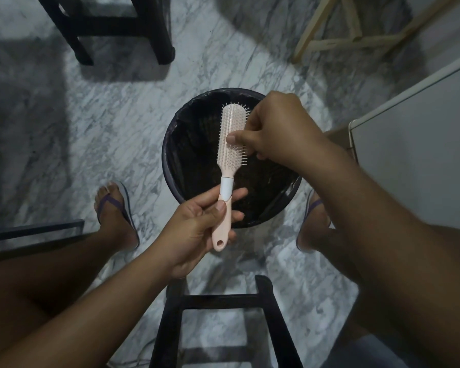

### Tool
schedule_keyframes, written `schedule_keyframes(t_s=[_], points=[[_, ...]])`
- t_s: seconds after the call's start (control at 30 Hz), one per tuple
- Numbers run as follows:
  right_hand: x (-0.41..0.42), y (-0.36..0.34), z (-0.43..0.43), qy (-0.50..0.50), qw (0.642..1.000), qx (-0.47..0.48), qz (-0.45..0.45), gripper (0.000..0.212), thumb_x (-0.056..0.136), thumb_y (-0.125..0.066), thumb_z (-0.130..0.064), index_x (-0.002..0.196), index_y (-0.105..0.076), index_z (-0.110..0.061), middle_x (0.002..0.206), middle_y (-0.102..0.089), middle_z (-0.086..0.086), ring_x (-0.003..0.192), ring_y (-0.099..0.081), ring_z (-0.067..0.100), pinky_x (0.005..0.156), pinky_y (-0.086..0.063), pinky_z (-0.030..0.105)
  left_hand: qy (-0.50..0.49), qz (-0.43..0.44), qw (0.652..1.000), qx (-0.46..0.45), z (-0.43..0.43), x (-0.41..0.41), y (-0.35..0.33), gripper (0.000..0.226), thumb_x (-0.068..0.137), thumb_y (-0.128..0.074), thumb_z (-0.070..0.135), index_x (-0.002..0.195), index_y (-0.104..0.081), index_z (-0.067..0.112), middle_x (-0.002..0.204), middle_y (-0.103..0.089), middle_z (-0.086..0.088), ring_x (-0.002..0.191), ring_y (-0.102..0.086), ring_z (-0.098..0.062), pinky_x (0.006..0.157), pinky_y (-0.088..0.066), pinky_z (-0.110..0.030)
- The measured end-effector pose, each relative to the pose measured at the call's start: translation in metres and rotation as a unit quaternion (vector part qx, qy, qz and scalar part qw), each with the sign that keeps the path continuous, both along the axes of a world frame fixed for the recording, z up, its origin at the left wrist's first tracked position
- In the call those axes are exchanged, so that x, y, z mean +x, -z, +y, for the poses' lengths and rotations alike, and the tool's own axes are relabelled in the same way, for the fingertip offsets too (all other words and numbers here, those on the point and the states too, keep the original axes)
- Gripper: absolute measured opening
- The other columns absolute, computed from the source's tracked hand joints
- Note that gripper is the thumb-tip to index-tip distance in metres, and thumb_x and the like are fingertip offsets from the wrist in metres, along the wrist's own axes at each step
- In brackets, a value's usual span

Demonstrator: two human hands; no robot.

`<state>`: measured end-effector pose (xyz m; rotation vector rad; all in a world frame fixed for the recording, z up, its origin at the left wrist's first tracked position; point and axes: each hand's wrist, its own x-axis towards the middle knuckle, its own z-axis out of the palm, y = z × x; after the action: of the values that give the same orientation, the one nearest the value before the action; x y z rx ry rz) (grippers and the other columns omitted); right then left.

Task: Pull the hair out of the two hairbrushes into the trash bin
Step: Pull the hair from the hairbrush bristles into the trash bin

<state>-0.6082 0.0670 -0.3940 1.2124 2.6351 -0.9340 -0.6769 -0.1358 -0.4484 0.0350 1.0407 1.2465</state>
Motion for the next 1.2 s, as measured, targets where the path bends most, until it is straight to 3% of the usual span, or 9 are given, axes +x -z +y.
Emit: schedule_keyframes(t_s=[0.2, 0.37, 0.43, 0.5, 0.73, 0.83, 0.97, 1.1, 1.2], points=[[-0.004, -0.017, 0.015, 0.08, 0.988, 0.062, 0.116, 0.032, 0.098, -0.059, -0.035, 0.084, -0.073, -0.01, 0.072, -0.072, 0.003, 0.065, -0.067, 0.013, 0.071, -0.054, 0.028, -0.015, 0.006, 1.0, -0.026, -0.002, -0.002, 0.004, 0.046, 0.09, -0.054, 0.013, 0.136, -0.057, 0.014, 0.134, -0.067, -0.001, 0.088, -0.066, -0.013, 0.066, -0.055, -0.031], [0.006, -0.01, 0.028, 0.16, 0.98, -0.066, 0.093, 0.023, 0.103, -0.048, -0.018, 0.094, -0.069, -0.017, 0.086, -0.076, -0.003, 0.057, -0.063, 0.005, 0.052, -0.053, 0.018, -0.014, 0.002, 1.0, -0.024, -0.002, -0.002, 0.004, 0.046, 0.089, -0.054, 0.013, 0.135, -0.058, 0.015, 0.133, -0.068, 0.0, 0.087, -0.068, -0.012, 0.065, -0.056, -0.03], [0.006, -0.001, 0.019, 0.12, 0.989, -0.057, 0.064, 0.017, 0.099, -0.057, -0.021, 0.11, -0.069, -0.014, 0.094, -0.076, -0.002, 0.072, -0.068, 0.009, 0.066, -0.058, 0.022, -0.014, 0.003, 1.0, -0.022, 0.0, -0.002, 0.004, 0.046, 0.09, -0.054, 0.013, 0.135, -0.057, 0.014, 0.133, -0.068, -0.001, 0.087, -0.068, -0.011, 0.065, -0.057, -0.03], [0.002, 0.004, 0.006, 0.071, 0.994, -0.073, 0.035, 0.04, 0.09, -0.072, -0.036, 0.12, -0.066, -0.01, 0.094, -0.075, 0.001, 0.075, -0.071, 0.016, 0.076, -0.061, 0.036, -0.012, 0.006, 1.0, -0.018, 0.001, -0.001, 0.003, 0.046, 0.09, -0.054, 0.013, 0.135, -0.057, 0.014, 0.133, -0.067, -0.001, 0.087, -0.068, -0.011, 0.066, -0.056, -0.03], [0.003, 0.0, 0.01, 0.102, 0.979, -0.167, 0.057, 0.027, 0.081, -0.083, -0.023, 0.089, -0.075, 0.001, 0.069, -0.076, 0.01, 0.06, -0.076, 0.018, 0.073, -0.065, 0.041, -0.017, -0.018, 1.0, -0.012, -0.001, 0.002, 0.004, 0.046, 0.091, -0.053, 0.012, 0.137, -0.056, 0.013, 0.136, -0.066, -0.002, 0.088, -0.067, -0.013, 0.066, -0.054, -0.031], [0.009, -0.008, 0.018, 0.117, 0.98, -0.133, 0.095, 0.016, 0.089, -0.076, -0.021, 0.083, -0.077, -0.007, 0.07, -0.076, 0.006, 0.062, -0.075, 0.023, 0.063, -0.065, 0.035, -0.046, -0.044, 0.998, -0.02, 0.001, -0.002, 0.004, 0.045, 0.093, -0.051, 0.009, 0.138, -0.055, 0.01, 0.135, -0.066, -0.002, 0.087, -0.067, -0.013, 0.063, -0.054, -0.029], [0.009, 0.0, 0.028, 0.15, 0.981, -0.032, 0.119, 0.031, 0.096, -0.064, -0.033, 0.077, -0.071, -0.009, 0.067, -0.073, 0.004, 0.054, -0.069, 0.014, 0.061, -0.06, 0.03, -0.065, -0.043, 0.997, -0.018, 0.004, -0.01, 0.003, 0.041, 0.1, -0.045, 0.005, 0.139, -0.054, 0.01, 0.135, -0.066, -0.002, 0.086, -0.067, -0.012, 0.062, -0.054, -0.029], [0.011, 0.028, 0.009, 0.013, 0.987, -0.102, -0.126, 0.02, 0.09, -0.059, -0.007, 0.103, -0.074, -0.006, 0.103, -0.075, 0.015, 0.096, -0.071, 0.029, 0.088, -0.058, 0.036, -0.056, -0.028, 0.998, -0.014, 0.005, -0.009, 0.002, 0.042, 0.097, -0.048, 0.007, 0.138, -0.055, 0.011, 0.134, -0.067, -0.002, 0.085, -0.067, -0.012, 0.062, -0.054, -0.029], [0.005, 0.029, 0.006, 0.011, 0.994, -0.067, -0.09, 0.028, 0.093, -0.054, -0.012, 0.114, -0.072, -0.011, 0.113, -0.073, 0.014, 0.108, -0.067, 0.029, 0.096, -0.052, 0.03, -0.048, -0.019, 0.999, -0.01, 0.004, -0.007, 0.001, 0.045, 0.092, -0.053, 0.01, 0.137, -0.056, 0.011, 0.134, -0.067, -0.002, 0.084, -0.065, -0.012, 0.061, -0.054, -0.028]])
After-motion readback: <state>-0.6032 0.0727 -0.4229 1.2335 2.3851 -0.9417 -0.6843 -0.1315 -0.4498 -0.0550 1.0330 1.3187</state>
